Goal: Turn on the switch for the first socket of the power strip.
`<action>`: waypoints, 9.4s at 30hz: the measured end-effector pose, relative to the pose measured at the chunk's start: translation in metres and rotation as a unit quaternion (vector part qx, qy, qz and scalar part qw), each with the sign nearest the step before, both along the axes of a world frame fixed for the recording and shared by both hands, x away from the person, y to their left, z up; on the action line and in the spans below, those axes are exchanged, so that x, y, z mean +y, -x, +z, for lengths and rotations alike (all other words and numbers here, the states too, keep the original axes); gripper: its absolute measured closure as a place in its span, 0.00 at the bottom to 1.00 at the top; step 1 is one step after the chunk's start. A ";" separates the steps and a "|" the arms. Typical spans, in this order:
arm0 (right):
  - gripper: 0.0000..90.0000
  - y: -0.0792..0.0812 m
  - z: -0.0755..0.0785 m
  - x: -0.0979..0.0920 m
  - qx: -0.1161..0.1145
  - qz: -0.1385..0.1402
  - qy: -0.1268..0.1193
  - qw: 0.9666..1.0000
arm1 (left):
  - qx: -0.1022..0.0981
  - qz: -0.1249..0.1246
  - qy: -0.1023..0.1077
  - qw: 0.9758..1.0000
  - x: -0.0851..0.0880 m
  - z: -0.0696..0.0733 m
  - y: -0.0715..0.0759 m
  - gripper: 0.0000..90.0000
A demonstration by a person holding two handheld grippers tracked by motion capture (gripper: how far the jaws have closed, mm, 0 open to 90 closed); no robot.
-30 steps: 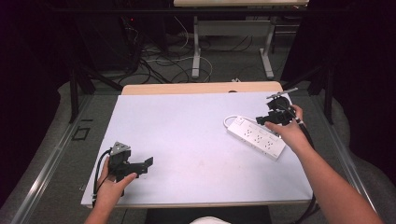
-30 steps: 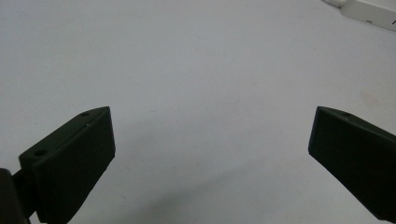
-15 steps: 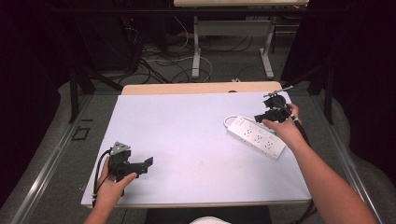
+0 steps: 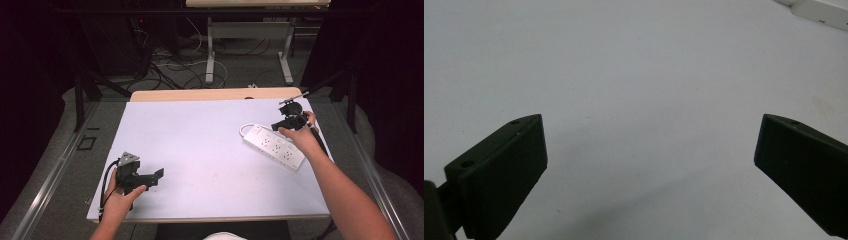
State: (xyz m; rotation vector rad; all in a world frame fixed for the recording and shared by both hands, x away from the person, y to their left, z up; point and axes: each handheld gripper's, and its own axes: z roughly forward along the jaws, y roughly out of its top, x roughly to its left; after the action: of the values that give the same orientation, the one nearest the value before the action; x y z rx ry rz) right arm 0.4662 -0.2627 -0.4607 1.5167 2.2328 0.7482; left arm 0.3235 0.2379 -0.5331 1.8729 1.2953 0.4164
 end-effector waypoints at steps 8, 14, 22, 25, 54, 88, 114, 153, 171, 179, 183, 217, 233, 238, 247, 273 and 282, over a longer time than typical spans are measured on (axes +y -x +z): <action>0.66 -0.006 -0.008 0.006 0.008 0.002 0.006 1.000 | 0.000 -0.003 -0.003 1.000 0.000 0.000 0.000 0.01; 0.70 -0.012 -0.014 0.008 0.013 -0.003 0.004 1.000 | 0.000 0.000 0.001 1.000 0.000 0.000 0.000 0.01; 0.76 -0.018 -0.020 0.009 0.023 -0.004 0.007 1.000 | 0.002 0.001 0.001 1.000 0.000 -0.001 0.000 0.01; 0.80 -0.020 -0.024 0.011 0.029 -0.003 0.009 1.000 | 0.002 0.003 0.003 1.000 -0.001 -0.001 0.000 0.01; 0.96 -0.029 -0.040 0.020 0.053 0.004 0.017 0.998 | 0.010 -0.005 -0.001 1.000 0.001 0.000 0.000 0.01; 1.00 -0.031 -0.050 0.022 0.055 -0.003 0.011 0.998 | 0.011 -0.005 -0.001 1.000 0.001 -0.001 0.000 0.01; 1.00 -0.031 -0.054 0.024 0.039 0.010 0.013 0.999 | 0.005 -0.001 0.001 1.000 0.000 -0.002 0.000 0.01; 0.84 -0.033 -0.043 0.011 0.035 -0.019 -0.016 0.999 | 0.015 -0.002 0.001 1.000 0.005 -0.003 -0.002 0.01; 0.59 -0.029 -0.034 0.007 0.008 -0.023 -0.029 0.999 | 0.008 0.001 0.001 1.000 0.003 -0.004 -0.004 0.01; 0.41 -0.022 -0.028 0.010 -0.004 -0.014 -0.031 0.999 | 0.016 -0.005 0.000 1.000 0.004 -0.003 -0.002 0.01; 0.34 -0.020 -0.028 0.012 -0.006 -0.012 -0.028 1.000 | 0.006 0.004 0.006 1.000 0.002 -0.004 0.000 0.01; 0.09 0.019 -0.002 0.019 -0.028 0.014 -0.019 0.999 | 0.004 0.010 0.005 1.000 0.005 -0.003 0.002 0.01; 0.00 0.050 0.008 0.030 -0.045 0.053 -0.010 0.998 | 0.002 0.008 0.007 1.000 0.004 -0.002 0.002 0.01; 0.00 0.060 0.008 0.033 -0.052 0.062 -0.006 0.997 | 0.004 0.005 0.008 1.000 0.005 -0.001 0.002 0.01; 0.00 0.074 0.007 0.028 -0.064 0.067 -0.018 0.996 | -0.002 0.009 0.010 1.000 0.004 -0.001 0.003 0.01; 0.00 0.125 -0.018 0.037 -0.095 0.098 -0.046 0.990 | -0.006 -0.014 0.017 1.000 0.002 0.004 0.006 0.00; 0.00 0.137 -0.032 0.041 -0.096 0.107 -0.052 0.988 | -0.011 -0.014 0.015 1.000 0.000 0.004 0.007 0.00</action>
State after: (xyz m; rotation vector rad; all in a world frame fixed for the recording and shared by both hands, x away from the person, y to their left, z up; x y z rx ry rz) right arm 0.3295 -0.2213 -0.4925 1.2024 2.2619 1.0415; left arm 0.3167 0.2374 -0.5294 1.8539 1.2534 0.3985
